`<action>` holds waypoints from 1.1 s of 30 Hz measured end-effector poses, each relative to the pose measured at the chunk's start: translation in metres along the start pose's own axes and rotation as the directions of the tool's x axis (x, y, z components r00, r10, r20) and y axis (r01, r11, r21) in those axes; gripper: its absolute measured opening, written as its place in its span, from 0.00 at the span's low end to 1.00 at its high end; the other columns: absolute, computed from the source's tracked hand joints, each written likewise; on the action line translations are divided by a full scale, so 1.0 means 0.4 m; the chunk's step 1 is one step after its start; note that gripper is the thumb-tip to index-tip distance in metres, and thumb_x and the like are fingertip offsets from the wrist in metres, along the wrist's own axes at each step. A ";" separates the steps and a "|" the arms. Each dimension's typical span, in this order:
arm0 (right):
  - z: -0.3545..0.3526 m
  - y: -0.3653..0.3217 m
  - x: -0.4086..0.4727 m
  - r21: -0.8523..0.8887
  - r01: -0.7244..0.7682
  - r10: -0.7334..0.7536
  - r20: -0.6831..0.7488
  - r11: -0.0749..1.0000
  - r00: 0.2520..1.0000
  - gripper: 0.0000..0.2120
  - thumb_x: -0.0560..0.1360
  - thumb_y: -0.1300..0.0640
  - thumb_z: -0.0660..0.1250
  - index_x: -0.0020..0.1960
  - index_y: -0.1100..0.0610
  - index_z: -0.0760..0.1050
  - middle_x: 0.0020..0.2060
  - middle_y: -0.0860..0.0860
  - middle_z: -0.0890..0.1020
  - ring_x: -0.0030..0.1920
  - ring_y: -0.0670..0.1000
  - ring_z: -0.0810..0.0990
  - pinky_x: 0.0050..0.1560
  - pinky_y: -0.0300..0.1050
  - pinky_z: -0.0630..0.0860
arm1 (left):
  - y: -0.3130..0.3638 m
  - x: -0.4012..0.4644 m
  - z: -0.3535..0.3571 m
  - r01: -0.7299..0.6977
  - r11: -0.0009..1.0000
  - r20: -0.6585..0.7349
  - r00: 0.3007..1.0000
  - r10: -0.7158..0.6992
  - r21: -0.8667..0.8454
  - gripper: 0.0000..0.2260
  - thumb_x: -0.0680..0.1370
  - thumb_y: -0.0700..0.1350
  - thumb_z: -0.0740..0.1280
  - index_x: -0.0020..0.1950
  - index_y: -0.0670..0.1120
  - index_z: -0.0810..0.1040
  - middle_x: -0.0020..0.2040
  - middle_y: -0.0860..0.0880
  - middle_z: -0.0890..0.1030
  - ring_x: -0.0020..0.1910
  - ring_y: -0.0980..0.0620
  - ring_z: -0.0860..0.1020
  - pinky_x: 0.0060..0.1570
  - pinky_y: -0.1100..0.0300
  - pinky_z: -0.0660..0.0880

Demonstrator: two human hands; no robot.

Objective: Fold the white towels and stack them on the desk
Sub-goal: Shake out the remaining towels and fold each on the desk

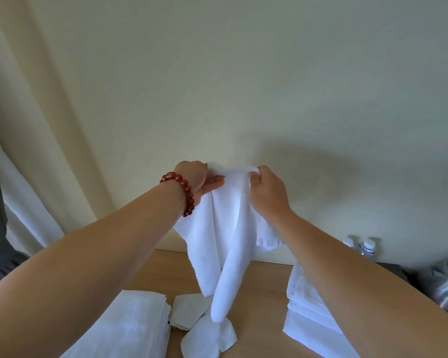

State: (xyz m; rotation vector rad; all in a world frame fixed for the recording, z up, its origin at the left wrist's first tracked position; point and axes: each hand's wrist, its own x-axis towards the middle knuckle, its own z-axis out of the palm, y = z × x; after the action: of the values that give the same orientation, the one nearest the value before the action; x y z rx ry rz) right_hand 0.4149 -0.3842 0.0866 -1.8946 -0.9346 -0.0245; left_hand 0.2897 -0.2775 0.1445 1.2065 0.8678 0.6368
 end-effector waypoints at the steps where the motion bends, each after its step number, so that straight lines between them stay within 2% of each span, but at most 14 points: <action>1: 0.000 -0.008 0.000 0.006 0.004 -0.004 0.010 1.000 1.000 0.15 0.84 0.55 0.55 0.38 0.54 0.63 0.32 0.48 0.71 0.34 0.50 0.70 0.32 0.43 0.63 | -0.012 0.010 -0.010 0.008 0.998 -0.029 1.000 -0.007 0.059 0.10 0.79 0.28 0.59 0.51 0.36 0.78 0.38 0.44 0.85 0.39 0.48 0.84 0.52 0.52 0.82; 4: -0.008 -0.021 0.019 0.059 -0.040 0.041 -0.013 0.997 0.999 0.16 0.84 0.52 0.56 0.38 0.55 0.65 0.33 0.48 0.71 0.39 0.53 0.71 0.37 0.48 0.63 | -0.044 0.028 -0.031 -0.032 0.911 -0.070 0.995 0.066 0.412 0.13 0.77 0.29 0.64 0.45 0.47 0.79 0.45 0.42 0.83 0.45 0.42 0.84 0.54 0.45 0.81; 6: -0.037 -0.023 0.050 0.105 -0.093 0.101 -0.073 0.990 0.992 0.20 0.84 0.48 0.57 0.35 0.54 0.64 0.32 0.49 0.70 0.39 0.55 0.70 0.41 0.46 0.63 | -0.074 0.025 -0.050 -0.013 0.836 -0.077 0.995 0.066 0.548 0.14 0.77 0.30 0.63 0.41 0.47 0.80 0.42 0.44 0.82 0.44 0.41 0.83 0.54 0.44 0.81; 9: -0.090 0.000 0.094 0.179 -0.201 0.216 -0.071 0.963 0.974 0.22 0.78 0.43 0.68 0.35 0.58 0.70 0.32 0.52 0.75 0.38 0.57 0.76 0.40 0.51 0.71 | -0.104 0.040 -0.100 -0.006 0.807 -0.151 0.982 0.117 0.590 0.15 0.77 0.29 0.62 0.39 0.43 0.82 0.39 0.46 0.83 0.40 0.43 0.83 0.52 0.47 0.82; 11: -0.112 0.027 0.105 0.246 -0.331 0.325 0.067 0.911 0.943 0.16 0.69 0.48 0.77 0.46 0.59 0.78 0.41 0.55 0.83 0.42 0.57 0.83 0.45 0.53 0.81 | -0.105 0.042 -0.127 -0.010 0.788 -0.212 0.961 0.177 0.615 0.15 0.76 0.30 0.62 0.41 0.46 0.85 0.40 0.46 0.85 0.40 0.47 0.84 0.49 0.52 0.82; 14: -0.122 0.056 0.089 0.133 -0.446 0.412 0.222 0.885 0.884 0.16 0.68 0.59 0.76 0.53 0.60 0.77 0.46 0.56 0.81 0.41 0.56 0.81 0.38 0.45 0.77 | -0.088 0.041 -0.144 -0.028 0.805 -0.228 0.953 0.200 0.592 0.18 0.75 0.31 0.59 0.41 0.48 0.84 0.40 0.44 0.84 0.36 0.48 0.83 0.47 0.54 0.82; 17: -0.112 0.062 0.067 0.085 -0.456 0.418 0.282 0.886 0.864 0.10 0.69 0.61 0.71 0.49 0.63 0.78 0.37 0.55 0.75 0.34 0.53 0.71 0.36 0.41 0.64 | -0.073 0.026 -0.114 -0.117 0.673 -0.074 0.966 0.248 0.731 0.20 0.75 0.29 0.55 0.50 0.47 0.84 0.45 0.46 0.83 0.43 0.45 0.82 0.49 0.54 0.79; 20: -0.099 0.040 0.054 0.069 -0.427 0.362 0.422 0.902 0.831 0.19 0.61 0.54 0.72 0.51 0.58 0.82 0.41 0.54 0.80 0.39 0.55 0.77 0.44 0.47 0.70 | -0.070 -0.027 -0.061 -0.240 0.615 0.067 0.954 0.291 0.751 0.20 0.76 0.38 0.55 0.58 0.50 0.83 0.56 0.44 0.83 0.56 0.40 0.80 0.53 0.54 0.77; 23: -0.092 0.012 0.055 0.021 -0.348 0.284 0.533 0.937 0.797 0.20 0.62 0.51 0.72 0.53 0.52 0.84 0.49 0.52 0.85 0.48 0.56 0.83 0.54 0.48 0.77 | -0.081 -0.055 -0.013 -0.347 0.561 0.237 0.936 0.261 0.752 0.18 0.70 0.53 0.56 0.47 0.49 0.82 0.45 0.45 0.82 0.45 0.45 0.78 0.54 0.47 0.76; 25: -0.096 -0.016 0.048 0.003 -0.305 0.245 0.589 0.952 0.770 0.13 0.65 0.52 0.69 0.47 0.55 0.84 0.43 0.55 0.85 0.42 0.56 0.83 0.47 0.49 0.76 | -0.086 -0.057 0.012 -0.375 0.543 0.325 0.926 0.190 0.751 0.22 0.71 0.59 0.60 0.46 0.41 0.81 0.37 0.41 0.78 0.33 0.49 0.73 0.40 0.49 0.76; 26: -0.100 -0.027 0.044 0.001 -0.287 0.226 0.613 0.958 0.757 0.09 0.67 0.55 0.67 0.44 0.56 0.83 0.41 0.57 0.85 0.39 0.56 0.81 0.44 0.49 0.75 | -0.087 -0.056 0.021 -0.370 0.528 0.339 0.927 0.158 0.764 0.24 0.73 0.62 0.64 0.48 0.41 0.81 0.34 0.43 0.75 0.29 0.52 0.69 0.32 0.56 0.71; 28: -0.106 -0.036 0.039 0.010 -0.278 0.209 0.635 0.960 0.743 0.08 0.69 0.59 0.65 0.42 0.57 0.83 0.38 0.58 0.84 0.37 0.56 0.80 0.41 0.49 0.74 | -0.088 -0.041 0.031 -0.359 0.522 0.323 0.932 0.164 0.773 0.19 0.74 0.61 0.71 0.52 0.46 0.83 0.34 0.50 0.77 0.28 0.56 0.70 0.30 0.61 0.64; 30: -0.108 -0.033 0.033 0.008 -0.291 0.217 0.647 0.957 0.731 0.07 0.70 0.60 0.65 0.41 0.59 0.81 0.38 0.59 0.82 0.37 0.57 0.79 0.41 0.51 0.72 | -0.088 -0.025 0.032 -0.376 0.513 0.326 0.926 0.188 0.772 0.14 0.74 0.56 0.73 0.54 0.49 0.83 0.37 0.52 0.79 0.33 0.56 0.74 0.32 0.62 0.66; 33: -0.101 -0.027 0.029 -0.043 -0.258 0.228 0.624 0.965 0.748 0.06 0.69 0.61 0.63 0.33 0.57 0.73 0.33 0.56 0.74 0.35 0.54 0.71 0.38 0.48 0.66 | -0.095 -0.008 0.026 -0.391 0.464 0.342 0.920 0.190 0.795 0.09 0.76 0.56 0.71 0.48 0.52 0.84 0.32 0.54 0.76 0.31 0.56 0.72 0.31 0.63 0.66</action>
State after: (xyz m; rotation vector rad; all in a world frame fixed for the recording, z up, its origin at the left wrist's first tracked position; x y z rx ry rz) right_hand 0.4309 -0.4063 0.1202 -1.9973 -1.0904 0.8315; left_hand 0.2958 -0.2952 0.1099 2.3496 0.8052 0.3025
